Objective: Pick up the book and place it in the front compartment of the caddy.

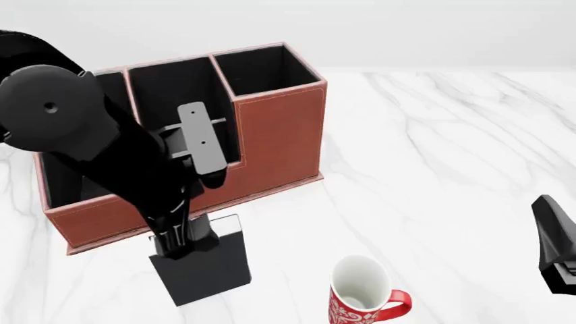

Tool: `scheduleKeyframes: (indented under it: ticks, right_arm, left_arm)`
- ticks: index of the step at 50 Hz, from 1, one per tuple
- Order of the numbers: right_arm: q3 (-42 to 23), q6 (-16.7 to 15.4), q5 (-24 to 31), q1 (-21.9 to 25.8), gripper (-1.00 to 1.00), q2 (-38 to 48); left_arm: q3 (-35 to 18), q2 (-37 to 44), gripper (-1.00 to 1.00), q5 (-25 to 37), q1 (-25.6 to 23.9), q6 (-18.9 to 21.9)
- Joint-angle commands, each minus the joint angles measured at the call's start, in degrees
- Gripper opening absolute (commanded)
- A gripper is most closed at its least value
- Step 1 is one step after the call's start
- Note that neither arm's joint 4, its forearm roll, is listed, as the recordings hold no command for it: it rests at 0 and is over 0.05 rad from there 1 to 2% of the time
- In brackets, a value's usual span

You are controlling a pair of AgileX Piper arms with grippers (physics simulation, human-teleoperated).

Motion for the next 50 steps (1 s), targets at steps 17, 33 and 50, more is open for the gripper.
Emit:
scheduleKeyframes:
  ticks: [17,33,50]
  right_arm:
    - [0.0,0.0,0.1,0.0,1.00,-0.1]
    - [0.1,0.0,0.1,-0.1,1.00,-0.2]
    - [0.1,0.0,0.3,-0.1,1.00,-0.3]
  left_arm:
    - [5.3,1.9,1.00,-5.5,-1.9,-3.5]
    - [6.7,3.2,1.00,-7.3,-2.0,-4.3]
    - [7.6,3.9,-1.00,-7.9,-0.1,-2.7]
